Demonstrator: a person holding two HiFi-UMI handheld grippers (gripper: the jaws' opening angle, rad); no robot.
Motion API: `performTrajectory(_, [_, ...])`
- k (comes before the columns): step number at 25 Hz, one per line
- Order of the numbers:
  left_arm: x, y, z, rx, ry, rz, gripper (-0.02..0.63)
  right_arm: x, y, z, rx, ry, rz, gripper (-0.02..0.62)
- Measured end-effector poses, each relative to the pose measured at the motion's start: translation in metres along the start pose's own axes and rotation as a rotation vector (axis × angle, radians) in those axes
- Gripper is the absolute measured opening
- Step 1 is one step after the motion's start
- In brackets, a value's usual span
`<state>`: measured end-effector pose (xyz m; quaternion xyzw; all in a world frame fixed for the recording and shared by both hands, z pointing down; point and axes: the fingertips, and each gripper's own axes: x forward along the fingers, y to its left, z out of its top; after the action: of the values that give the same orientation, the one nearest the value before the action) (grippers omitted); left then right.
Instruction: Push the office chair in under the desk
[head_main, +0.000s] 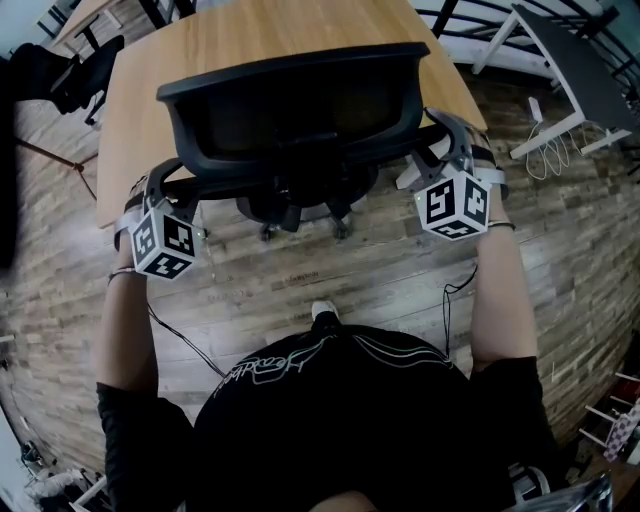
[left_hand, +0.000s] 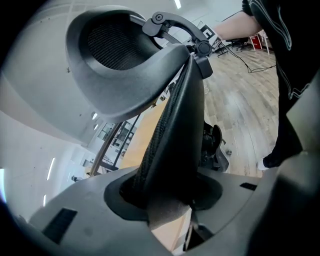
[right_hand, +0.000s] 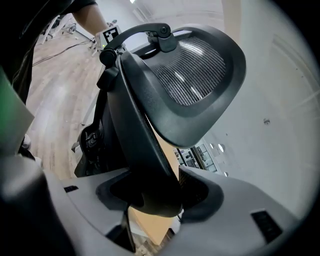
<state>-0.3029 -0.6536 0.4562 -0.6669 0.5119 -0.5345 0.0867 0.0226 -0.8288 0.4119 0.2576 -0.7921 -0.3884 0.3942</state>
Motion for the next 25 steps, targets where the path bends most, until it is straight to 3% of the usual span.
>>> performTrajectory(8, [0.002,-0.002,0.004,0.0,-0.02,0.039,0.183,0.003,-0.001,-0.002,0.003,-0.032,-0.005,0.268])
performTrajectory(12, [-0.001,-0.006,0.008,-0.045,-0.071,0.064,0.273,0.001,0.0,-0.004,0.054,-0.03,-0.025,0.271])
performTrajectory(15, [-0.018,-0.005,0.005,-0.09,-0.104,0.1,0.288,-0.009,-0.001,-0.008,0.121,-0.017,-0.038,0.287])
performTrajectory(20, [-0.065,-0.015,-0.017,-0.235,-0.134,0.138,0.293,-0.061,-0.005,-0.013,0.31,-0.045,-0.064,0.287])
performTrajectory(25, [-0.138,-0.046,-0.01,-0.506,-0.252,0.143,0.293,-0.135,0.029,0.037,0.54,-0.232,0.056,0.285])
